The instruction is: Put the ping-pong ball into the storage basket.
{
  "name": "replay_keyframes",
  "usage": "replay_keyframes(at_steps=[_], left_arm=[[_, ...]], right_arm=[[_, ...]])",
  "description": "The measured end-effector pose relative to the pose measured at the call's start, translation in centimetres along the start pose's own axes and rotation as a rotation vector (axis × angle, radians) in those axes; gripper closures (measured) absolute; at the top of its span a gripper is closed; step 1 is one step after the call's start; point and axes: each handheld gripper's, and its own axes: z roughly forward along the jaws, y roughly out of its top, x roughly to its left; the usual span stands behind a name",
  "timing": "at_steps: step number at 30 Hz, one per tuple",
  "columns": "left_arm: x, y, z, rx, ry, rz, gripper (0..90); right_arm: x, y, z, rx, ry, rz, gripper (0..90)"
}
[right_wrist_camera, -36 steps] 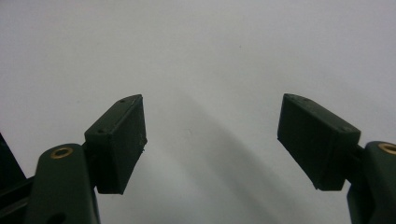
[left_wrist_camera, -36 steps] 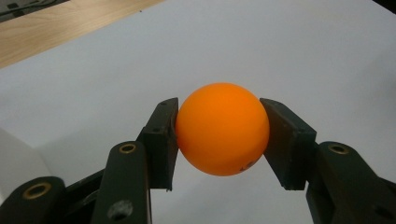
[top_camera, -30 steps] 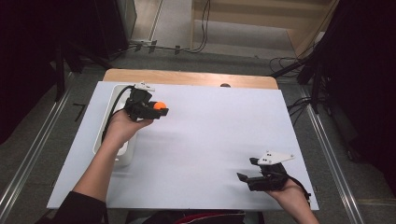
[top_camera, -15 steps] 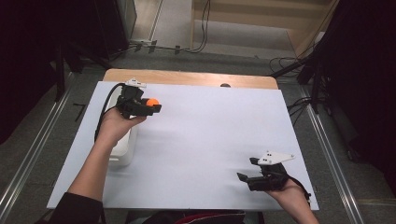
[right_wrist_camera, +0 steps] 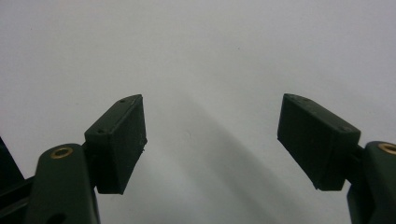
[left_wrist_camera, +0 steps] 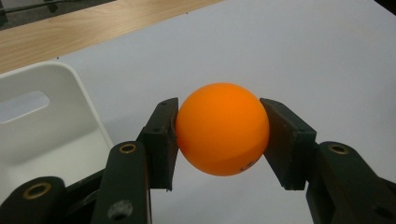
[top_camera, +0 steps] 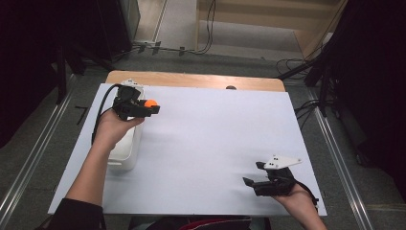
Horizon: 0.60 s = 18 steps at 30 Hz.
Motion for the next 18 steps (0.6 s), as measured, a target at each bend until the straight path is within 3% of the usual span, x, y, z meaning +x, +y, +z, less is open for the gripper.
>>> replay_keyframes(at_steps=[18], left_arm=[[1.1,-0.6,-1.1,-0.008,0.028,-0.027,49.3]], right_arm=[[0.0,0.4,0.3,-0.001,0.012,-0.01,22.1]])
